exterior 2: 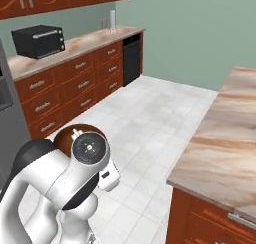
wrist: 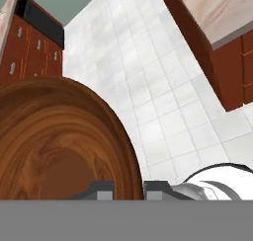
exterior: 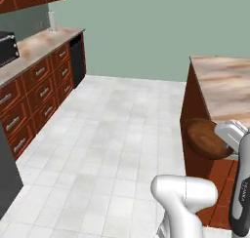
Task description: Take the smaller bowl and place it next to the appetizer plate on the dining counter , and place the larger bowl next to the plate with cooked food.
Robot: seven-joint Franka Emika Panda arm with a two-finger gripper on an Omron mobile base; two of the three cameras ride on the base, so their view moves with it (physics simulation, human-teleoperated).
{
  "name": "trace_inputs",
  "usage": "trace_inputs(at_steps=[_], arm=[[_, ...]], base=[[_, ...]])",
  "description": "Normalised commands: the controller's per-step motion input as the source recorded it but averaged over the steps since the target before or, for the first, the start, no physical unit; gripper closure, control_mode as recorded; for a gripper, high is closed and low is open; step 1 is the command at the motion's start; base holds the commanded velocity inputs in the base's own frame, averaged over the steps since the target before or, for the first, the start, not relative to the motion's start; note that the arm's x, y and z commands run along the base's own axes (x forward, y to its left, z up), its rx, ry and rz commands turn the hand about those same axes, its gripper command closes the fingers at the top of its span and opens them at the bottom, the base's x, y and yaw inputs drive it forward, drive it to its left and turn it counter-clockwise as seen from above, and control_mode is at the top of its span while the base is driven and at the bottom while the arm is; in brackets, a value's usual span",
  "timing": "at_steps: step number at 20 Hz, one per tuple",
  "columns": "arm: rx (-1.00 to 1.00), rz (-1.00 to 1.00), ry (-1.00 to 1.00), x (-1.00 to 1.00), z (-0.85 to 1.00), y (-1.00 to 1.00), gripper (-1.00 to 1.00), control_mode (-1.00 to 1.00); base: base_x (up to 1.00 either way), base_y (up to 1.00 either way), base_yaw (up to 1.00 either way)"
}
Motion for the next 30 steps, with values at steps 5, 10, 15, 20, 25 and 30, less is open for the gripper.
trace_inputs(at_steps=[5,10,15,20,25,30], arm=[[0.0,0.0,0.0,0.0,0.0,0.0,1.0,1.0],[0.0,0.0,0.0,0.0,0.0,0.0,1.0,1.0],[0.0,0.0,0.0,0.0,0.0,0.0,1.0,1.0],[0.0,0.0,0.0,0.0,0.0,0.0,1.0,1.0],[0.0,0.0,0.0,0.0,0.0,0.0,1.0,1.0],[0.0,0.0,0.0,0.0,0.0,0.0,1.0,1.0]], base=[[1.0,0.35,-0.46],[1.0,0.51,-0.41],[1.0,0.74,-0.2],[1.0,0.57,-0.18],[1.0,0.28,-0.23],[1.0,0.26,-0.25]])
